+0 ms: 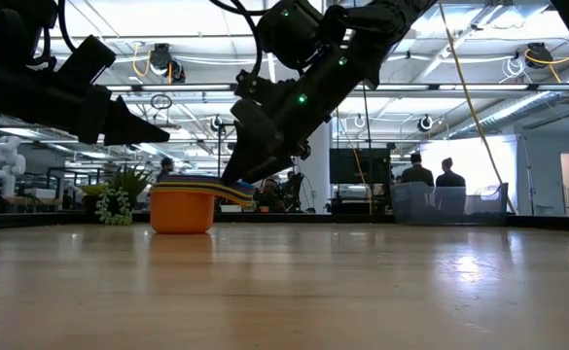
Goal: Nest measuring cups in basket
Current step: Stack the blue measuring cup on top of the light red measuring cup
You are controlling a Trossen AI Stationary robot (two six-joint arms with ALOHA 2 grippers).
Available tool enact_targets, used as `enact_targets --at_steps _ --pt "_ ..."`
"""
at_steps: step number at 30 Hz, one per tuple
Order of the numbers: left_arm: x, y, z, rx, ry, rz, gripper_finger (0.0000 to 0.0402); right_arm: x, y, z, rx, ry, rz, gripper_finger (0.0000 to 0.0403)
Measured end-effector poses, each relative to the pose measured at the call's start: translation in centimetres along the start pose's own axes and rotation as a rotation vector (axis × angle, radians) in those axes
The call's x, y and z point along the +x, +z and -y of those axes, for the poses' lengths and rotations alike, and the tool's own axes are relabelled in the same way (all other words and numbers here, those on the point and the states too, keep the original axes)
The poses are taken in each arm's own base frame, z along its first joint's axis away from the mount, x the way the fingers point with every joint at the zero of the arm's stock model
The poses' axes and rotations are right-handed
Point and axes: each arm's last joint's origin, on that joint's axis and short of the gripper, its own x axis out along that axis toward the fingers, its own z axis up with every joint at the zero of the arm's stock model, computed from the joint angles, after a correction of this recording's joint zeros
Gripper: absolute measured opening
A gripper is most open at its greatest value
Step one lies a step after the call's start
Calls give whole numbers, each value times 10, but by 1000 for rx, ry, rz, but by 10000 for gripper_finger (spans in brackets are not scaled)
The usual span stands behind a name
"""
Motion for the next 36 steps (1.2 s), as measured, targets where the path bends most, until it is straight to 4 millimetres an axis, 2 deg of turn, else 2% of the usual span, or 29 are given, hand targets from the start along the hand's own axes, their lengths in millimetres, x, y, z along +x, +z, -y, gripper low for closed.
enact_targets --at_steps 7,10,15,19,22,24,27,31,36 --pt "0 0 0 0 0 0 131 0 0 -1 -32 48 -6 286" --pt "0 0 0 0 -2 0 131 -8 3 -6 -50 61 4 286" --pt "0 0 0 -5 -13 -1 131 -36 13 -28 -207 77 64 294" --pt "0 -1 0 -12 -13 -5 131 -53 7 -49 -440 -74 51 297" --pt "0 -1 0 -17 -14 -5 131 -55 2 -56 -430 -86 42 297" --pt "0 -1 0 -17 -15 -6 131 -52 3 -51 -321 -51 59 297" --pt "0 -1 0 -21 -15 -6 131 -43 6 -31 -151 -49 86 297" --pt "0 -1 0 -28 -15 -6 131 -34 7 -9 -41 -22 83 299" --pt "0 -1 1 -27 -32 -5 131 -14 -5 -2 30 81 8 315"
